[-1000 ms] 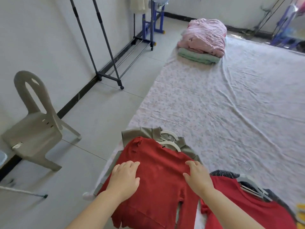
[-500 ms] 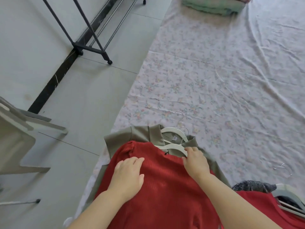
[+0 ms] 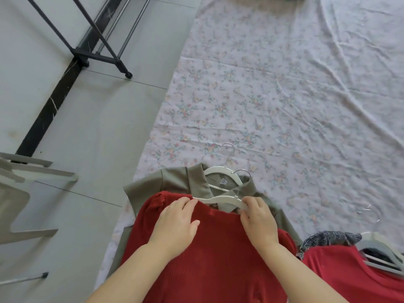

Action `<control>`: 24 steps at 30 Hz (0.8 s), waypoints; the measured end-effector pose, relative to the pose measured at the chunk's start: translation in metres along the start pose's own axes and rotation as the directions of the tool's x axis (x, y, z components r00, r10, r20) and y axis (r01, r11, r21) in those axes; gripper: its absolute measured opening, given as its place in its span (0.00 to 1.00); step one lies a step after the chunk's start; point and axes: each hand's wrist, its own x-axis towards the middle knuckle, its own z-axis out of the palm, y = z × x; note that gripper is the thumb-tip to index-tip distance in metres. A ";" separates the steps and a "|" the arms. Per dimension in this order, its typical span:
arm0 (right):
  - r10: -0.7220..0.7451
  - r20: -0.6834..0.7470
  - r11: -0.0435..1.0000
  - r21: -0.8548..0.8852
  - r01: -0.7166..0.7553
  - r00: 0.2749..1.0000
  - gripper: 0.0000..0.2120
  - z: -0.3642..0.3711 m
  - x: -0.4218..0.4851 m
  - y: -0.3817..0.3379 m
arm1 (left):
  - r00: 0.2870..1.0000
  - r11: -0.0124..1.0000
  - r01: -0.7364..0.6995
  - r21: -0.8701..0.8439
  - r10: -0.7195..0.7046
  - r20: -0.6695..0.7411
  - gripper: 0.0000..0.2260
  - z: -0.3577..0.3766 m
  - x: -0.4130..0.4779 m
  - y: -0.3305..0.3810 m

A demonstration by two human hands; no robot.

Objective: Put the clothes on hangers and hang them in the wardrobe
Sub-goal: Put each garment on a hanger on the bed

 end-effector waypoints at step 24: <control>-0.051 -0.732 0.996 0.008 0.084 0.679 0.22 -0.134 -0.346 -0.138 | 0.733 0.813 -0.580 0.048 0.547 -0.404 0.20 -0.081 -0.271 0.052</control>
